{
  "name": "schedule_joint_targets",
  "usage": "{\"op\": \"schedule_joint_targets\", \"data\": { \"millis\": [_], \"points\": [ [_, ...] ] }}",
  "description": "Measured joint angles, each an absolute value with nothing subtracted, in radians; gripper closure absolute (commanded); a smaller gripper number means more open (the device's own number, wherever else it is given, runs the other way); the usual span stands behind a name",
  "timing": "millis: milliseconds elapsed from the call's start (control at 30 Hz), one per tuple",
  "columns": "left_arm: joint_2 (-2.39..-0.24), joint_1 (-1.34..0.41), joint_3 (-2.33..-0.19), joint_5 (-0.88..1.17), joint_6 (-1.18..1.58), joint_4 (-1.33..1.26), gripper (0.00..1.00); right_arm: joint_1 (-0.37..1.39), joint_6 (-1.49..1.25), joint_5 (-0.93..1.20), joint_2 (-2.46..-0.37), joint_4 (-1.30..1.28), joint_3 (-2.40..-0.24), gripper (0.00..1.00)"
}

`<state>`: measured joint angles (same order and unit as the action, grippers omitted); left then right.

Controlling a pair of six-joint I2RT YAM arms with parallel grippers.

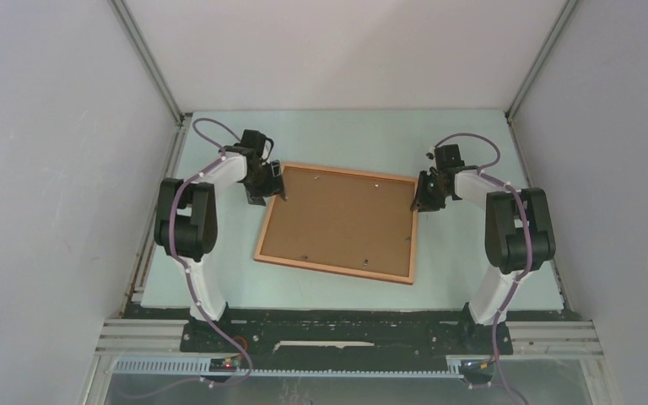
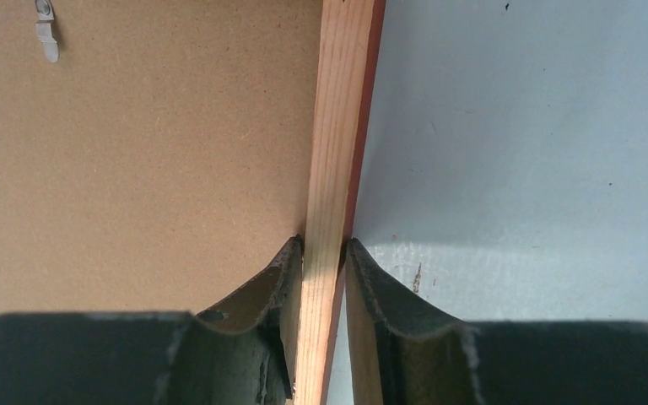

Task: Put the photo into the frame
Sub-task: Install the photo frame at the center of the board.

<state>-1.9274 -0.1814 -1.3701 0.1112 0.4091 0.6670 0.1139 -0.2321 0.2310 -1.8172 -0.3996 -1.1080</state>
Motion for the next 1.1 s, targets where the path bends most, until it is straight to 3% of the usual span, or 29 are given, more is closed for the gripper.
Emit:
{"op": "schedule_joint_targets", "data": {
  "millis": [233,333,767,967,1100],
  "points": [
    [-1.939,-0.193,-1.390,0.043,0.410,0.670,0.34,0.113,-0.232,0.240,-1.818,-0.398,-1.108,0.69],
    [-1.939,-0.198,-1.390,0.029,0.410,0.669,0.29,0.113,-0.231,0.242,-1.818,-0.398,-1.108,0.69],
    [-2.003,-0.223,-1.445,-0.012,0.411,0.696,0.34,0.113,-0.229,0.247,-1.820,-0.398,-1.108,0.71],
    [-2.041,-0.223,-1.505,-0.020,0.419,0.739,0.37,0.113,-0.229,0.249,-1.820,-0.398,-1.108,0.76],
    [-2.061,-0.223,-1.538,-0.021,0.439,0.755,0.48,0.113,-0.229,0.250,-1.820,-0.398,-1.108,0.78]
  ]
}}
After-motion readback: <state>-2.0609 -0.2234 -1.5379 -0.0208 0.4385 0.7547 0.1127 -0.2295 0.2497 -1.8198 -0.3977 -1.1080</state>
